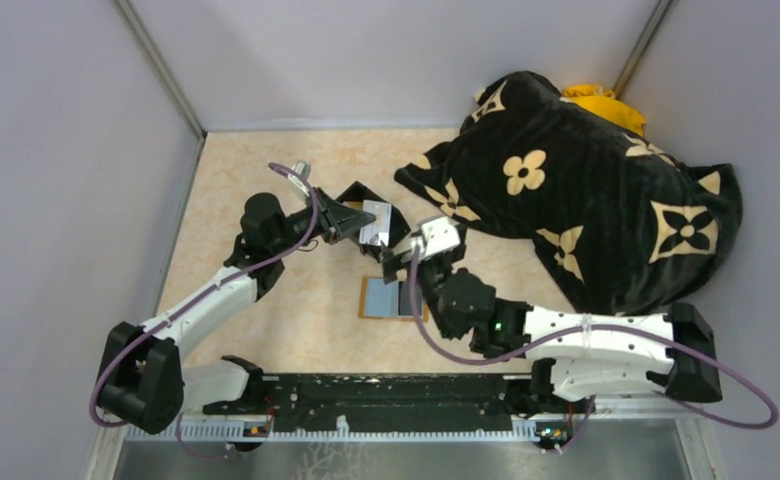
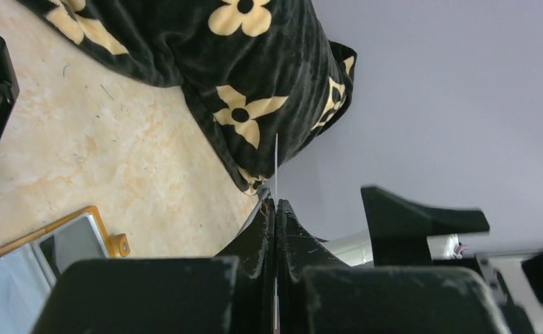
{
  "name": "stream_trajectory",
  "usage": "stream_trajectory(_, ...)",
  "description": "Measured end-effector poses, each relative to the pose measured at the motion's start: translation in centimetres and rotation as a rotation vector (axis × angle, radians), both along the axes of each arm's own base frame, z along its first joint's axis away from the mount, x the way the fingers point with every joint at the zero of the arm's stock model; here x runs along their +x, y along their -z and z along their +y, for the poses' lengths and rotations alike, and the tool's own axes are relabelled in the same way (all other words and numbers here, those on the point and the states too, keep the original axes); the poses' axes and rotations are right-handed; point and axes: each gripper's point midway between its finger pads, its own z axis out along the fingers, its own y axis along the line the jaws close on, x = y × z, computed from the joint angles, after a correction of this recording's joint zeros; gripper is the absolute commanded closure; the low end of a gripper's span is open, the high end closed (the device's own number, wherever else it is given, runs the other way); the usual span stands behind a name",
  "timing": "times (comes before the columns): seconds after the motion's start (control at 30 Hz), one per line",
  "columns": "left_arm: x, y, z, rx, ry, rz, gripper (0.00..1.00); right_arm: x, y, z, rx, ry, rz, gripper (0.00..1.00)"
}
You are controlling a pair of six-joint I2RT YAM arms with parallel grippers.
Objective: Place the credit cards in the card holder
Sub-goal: Pick up the credit card from the storage box.
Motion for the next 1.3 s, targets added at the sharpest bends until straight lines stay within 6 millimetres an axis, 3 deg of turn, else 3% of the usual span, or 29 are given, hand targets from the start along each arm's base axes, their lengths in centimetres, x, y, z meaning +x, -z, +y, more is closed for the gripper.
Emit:
stream_trajectory(0.23,0.6,0.0,0.2,0.037,-0.028,-0.085,1.0,5.2,-2.0,-3.9,0.239,0.063,0.093,0.16)
stream_trajectory(0.4,0.8,-0.9,0.0,0.016,-0.015,-0.153,1.0,6.8,-2.5,-4.0,0.33,0.01,0.162,0.31)
stream_trajectory(0.57,0.6,-0.5,-0.6,-0.014,0.034,-0.183,1.0,8.1,-1.2,-4.1,0.426,-0.085,0.267,0.34)
stream_trajectory(0.73,0.0,-0.3,-0.8,-0.033,0.068,-0.2,1.0,8.0,1.0,-4.0,0.506,-0.179,0.368,0.36)
stream_trajectory(0.9,-0.5,-1.3,-0.9,-0.066,0.092,-0.236,1.0,6.7,2.5,-2.6,0.565,-0.299,0.459,0.44)
stream_trajectory(1.13,-0.9,-1.1,-1.1,-0.101,0.121,-0.232,1.0,5.3,2.7,-0.4,0.629,-0.432,0.521,0.52)
stream_trajectory(1.3,-1.1,-1.0,-1.2,-0.126,0.138,-0.218,1.0,4.8,1.7,0.3,0.663,-0.494,0.523,0.57)
